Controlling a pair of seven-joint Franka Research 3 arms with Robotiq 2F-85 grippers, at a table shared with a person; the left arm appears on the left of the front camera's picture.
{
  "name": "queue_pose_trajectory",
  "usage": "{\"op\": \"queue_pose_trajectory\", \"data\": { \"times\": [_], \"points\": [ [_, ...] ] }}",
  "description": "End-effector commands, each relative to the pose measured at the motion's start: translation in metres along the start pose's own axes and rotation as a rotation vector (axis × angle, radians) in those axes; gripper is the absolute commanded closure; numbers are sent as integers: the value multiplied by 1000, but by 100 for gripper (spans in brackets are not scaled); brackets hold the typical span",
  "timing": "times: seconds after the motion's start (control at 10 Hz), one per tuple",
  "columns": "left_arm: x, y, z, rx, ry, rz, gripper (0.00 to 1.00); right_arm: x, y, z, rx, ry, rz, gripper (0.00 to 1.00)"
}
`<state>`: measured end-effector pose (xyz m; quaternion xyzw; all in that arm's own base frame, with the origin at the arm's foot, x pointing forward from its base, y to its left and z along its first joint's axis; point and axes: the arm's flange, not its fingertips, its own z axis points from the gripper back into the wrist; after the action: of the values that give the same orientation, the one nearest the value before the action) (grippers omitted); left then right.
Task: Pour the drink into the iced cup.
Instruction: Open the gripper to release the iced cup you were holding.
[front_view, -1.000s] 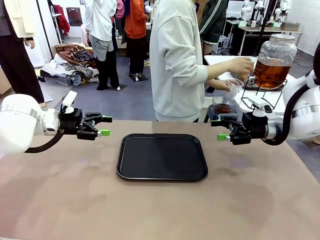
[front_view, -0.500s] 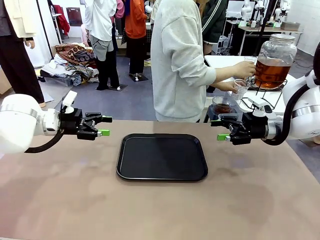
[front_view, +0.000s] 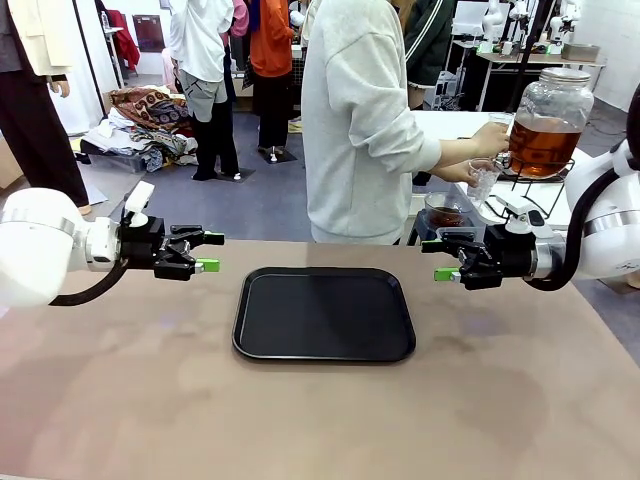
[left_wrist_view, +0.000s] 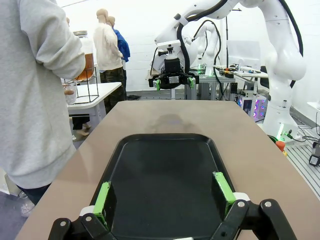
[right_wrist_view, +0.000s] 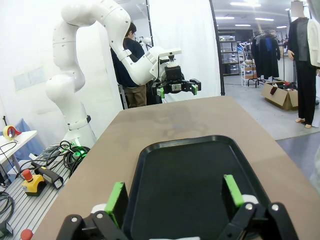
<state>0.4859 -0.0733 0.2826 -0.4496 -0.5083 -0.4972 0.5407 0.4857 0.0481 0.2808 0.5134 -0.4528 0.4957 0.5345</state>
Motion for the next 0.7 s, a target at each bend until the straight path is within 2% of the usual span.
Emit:
{"op": "queue_pose_trajectory", "data": {
  "times": [0.0, 0.6],
  "points": [
    [3, 1, -1, 7, 3, 5, 0, 3, -3, -2, -5, 1, -1, 0],
    [3, 1, -1, 7, 3, 5, 0, 3, -3, -2, -5, 1, -1, 0]
  ]
}}
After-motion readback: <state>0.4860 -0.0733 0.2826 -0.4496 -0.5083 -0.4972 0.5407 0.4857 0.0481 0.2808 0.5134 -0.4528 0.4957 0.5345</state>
